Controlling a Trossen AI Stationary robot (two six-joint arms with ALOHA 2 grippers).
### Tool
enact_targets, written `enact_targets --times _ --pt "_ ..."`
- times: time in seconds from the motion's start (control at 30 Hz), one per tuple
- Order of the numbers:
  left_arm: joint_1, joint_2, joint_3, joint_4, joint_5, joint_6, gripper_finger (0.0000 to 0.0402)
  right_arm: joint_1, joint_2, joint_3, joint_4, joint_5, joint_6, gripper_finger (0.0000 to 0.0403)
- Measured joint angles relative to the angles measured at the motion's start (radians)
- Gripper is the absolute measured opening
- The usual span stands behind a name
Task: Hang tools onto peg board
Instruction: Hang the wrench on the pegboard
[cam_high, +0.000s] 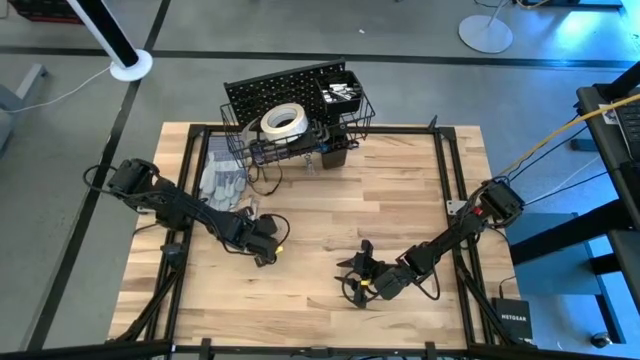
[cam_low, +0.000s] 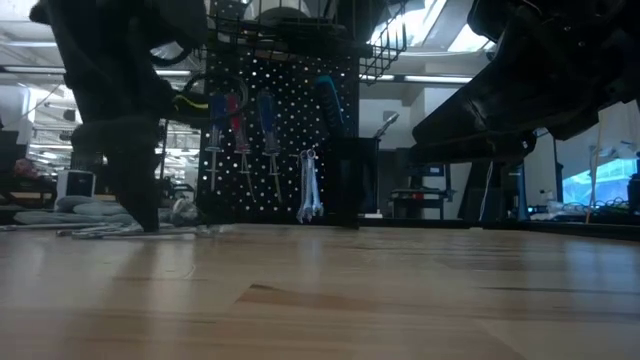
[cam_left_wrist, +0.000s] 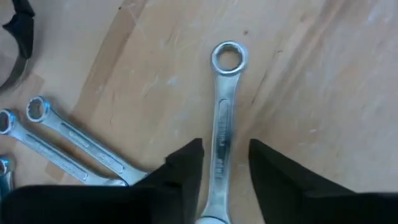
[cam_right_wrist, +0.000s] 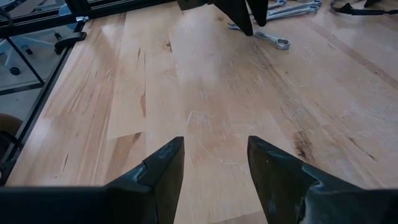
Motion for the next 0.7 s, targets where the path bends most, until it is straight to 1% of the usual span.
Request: enact_targets --times 0.1,0.17,0.23,0.37,0.57,0.63,0.7 --pt "0.036 -0.002 -0.038 0.009 0.019 -0.010 0.0145 0.000 0.000 0.000 -0.001 0.000 0.000 0.0182" --pt "0.058 -0.010 -0.077 0.064 0.063 0.005 0.0150 0.000 0.000 0.000 -0.001 0.000 0.000 0.0182" --pt "0.076 -0.013 -0.116 0.126 0.102 0.034 0.0147 0.000 0.000 0.000 -0.001 -0.001 0.000 0.0182" --pt "0.086 -0.017 -0.152 0.187 0.112 0.069 0.0116 0.000 0.000 0.000 -0.001 0.000 0.000 0.0182" --pt "0.083 -0.017 -0.164 0.201 0.107 0.122 0.0028 0.000 0.000 0.000 0.001 0.000 0.000 0.0182" --pt "0.083 -0.017 -0.164 0.203 0.099 0.136 0.0016 0.000 0.000 0.000 0.001 0.000 0.000 0.0182" --pt "0.079 -0.017 -0.165 0.207 0.083 0.144 0.0016 0.000 0.000 0.000 0.004 0.000 0.000 0.0182"
